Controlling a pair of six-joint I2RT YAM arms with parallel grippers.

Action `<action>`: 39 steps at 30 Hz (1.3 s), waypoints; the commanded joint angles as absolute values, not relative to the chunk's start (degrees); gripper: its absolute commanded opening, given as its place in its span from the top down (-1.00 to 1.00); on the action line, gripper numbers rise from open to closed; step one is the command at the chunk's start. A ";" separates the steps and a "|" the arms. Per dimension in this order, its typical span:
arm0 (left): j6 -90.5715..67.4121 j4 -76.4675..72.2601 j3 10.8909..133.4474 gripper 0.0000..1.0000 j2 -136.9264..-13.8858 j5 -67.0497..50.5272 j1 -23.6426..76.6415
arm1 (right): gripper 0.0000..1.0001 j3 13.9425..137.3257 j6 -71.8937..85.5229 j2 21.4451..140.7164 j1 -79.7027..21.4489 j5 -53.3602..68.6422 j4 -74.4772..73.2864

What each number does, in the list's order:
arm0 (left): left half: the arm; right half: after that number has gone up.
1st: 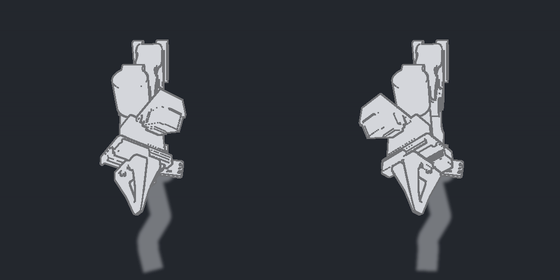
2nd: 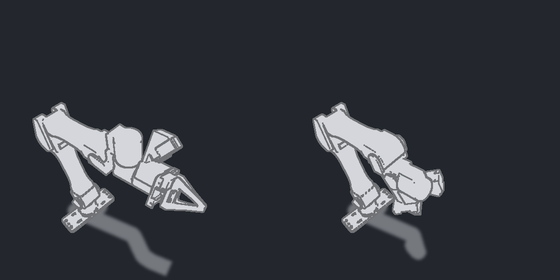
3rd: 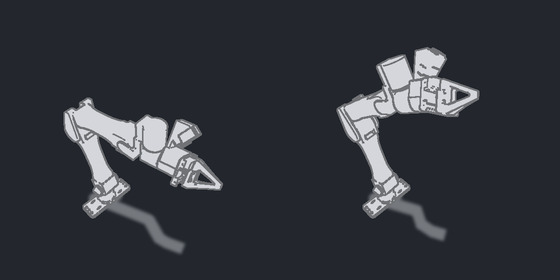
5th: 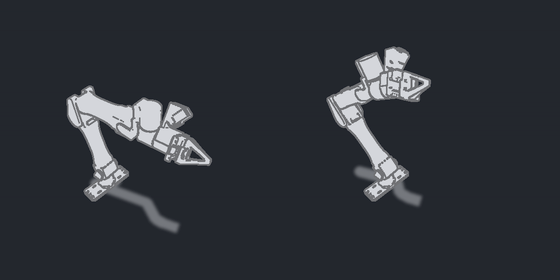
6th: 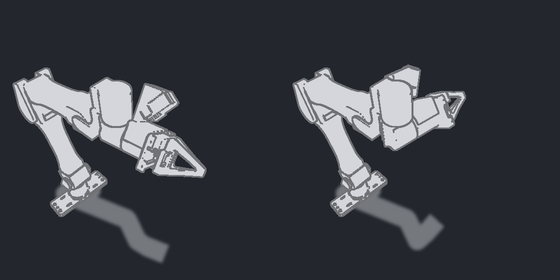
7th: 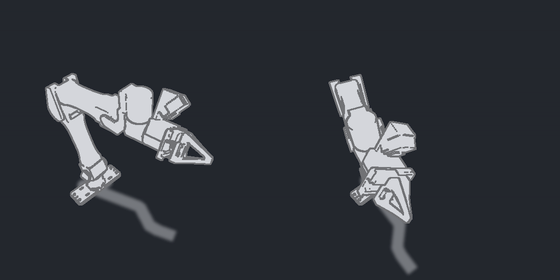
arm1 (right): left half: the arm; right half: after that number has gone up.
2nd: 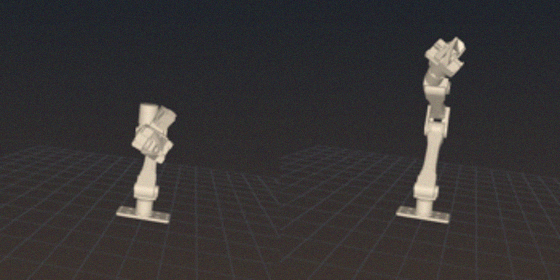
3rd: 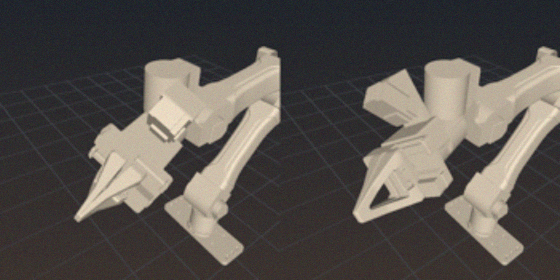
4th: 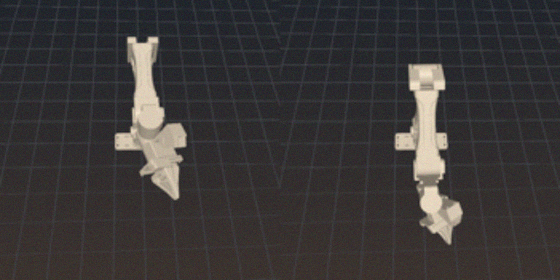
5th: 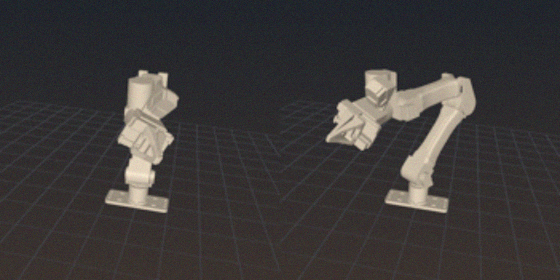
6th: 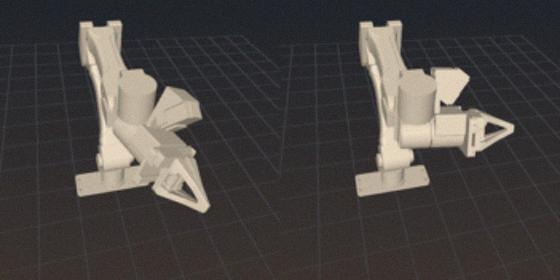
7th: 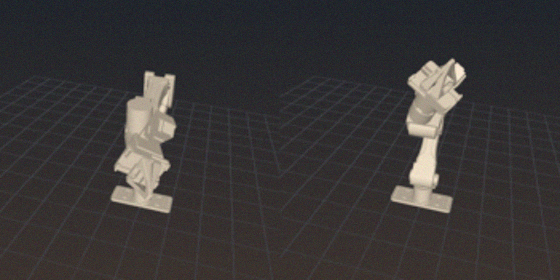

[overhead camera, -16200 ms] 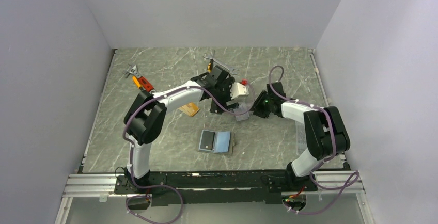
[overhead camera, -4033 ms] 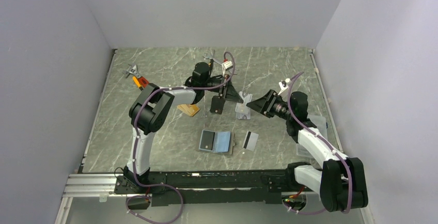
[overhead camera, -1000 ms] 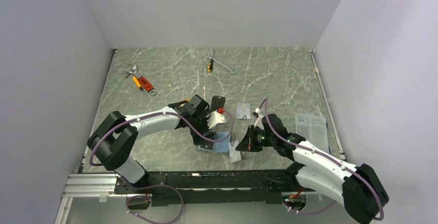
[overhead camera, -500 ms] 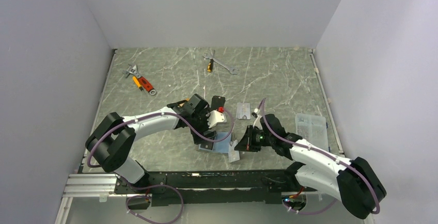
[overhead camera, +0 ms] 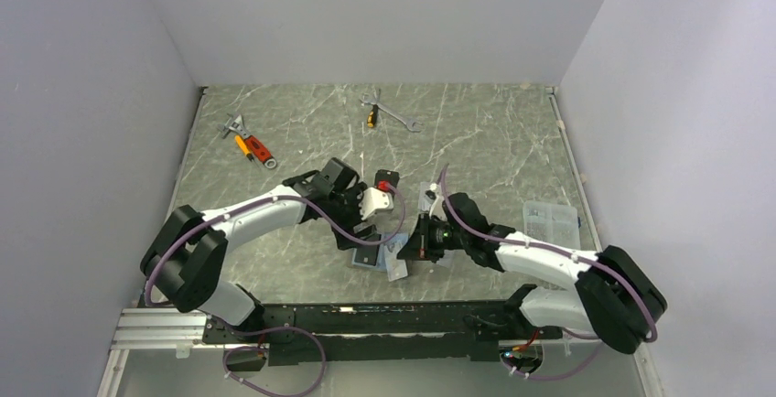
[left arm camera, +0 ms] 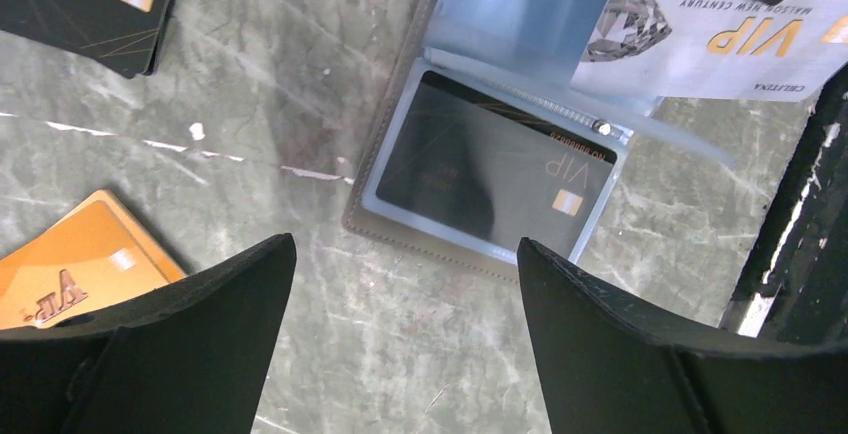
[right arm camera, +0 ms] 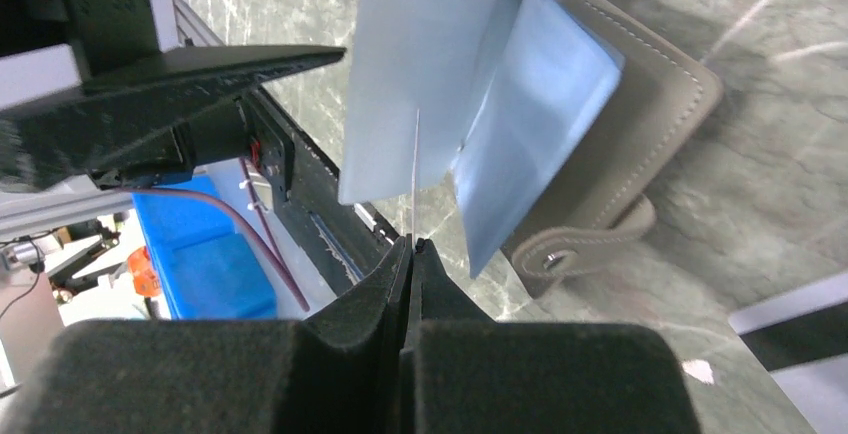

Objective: Put the credit cards into the card holder
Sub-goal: Insert the credit card into the card holder.

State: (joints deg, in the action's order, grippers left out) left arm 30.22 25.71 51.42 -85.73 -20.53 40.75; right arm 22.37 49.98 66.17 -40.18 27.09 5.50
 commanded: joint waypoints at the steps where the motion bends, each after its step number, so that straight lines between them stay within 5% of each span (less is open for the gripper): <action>1: 35.51 28.58 53.33 -0.74 -82.13 -27.41 36.64 | 1.00 26.20 50.17 70.72 -41.72 26.45 10.68; 21: 51.86 31.60 55.42 -0.81 -85.22 -30.88 39.78 | 1.00 35.19 47.86 85.46 -41.85 24.69 8.97; 39: 54.94 25.87 49.05 -0.63 -87.69 -17.83 45.96 | 1.00 24.20 55.45 75.49 -41.85 15.96 14.52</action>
State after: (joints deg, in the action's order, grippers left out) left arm 52.47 27.16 49.67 -88.14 -21.50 45.50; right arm 25.67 53.43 77.41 -41.71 19.44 11.79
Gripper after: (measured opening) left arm 0.818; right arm 0.009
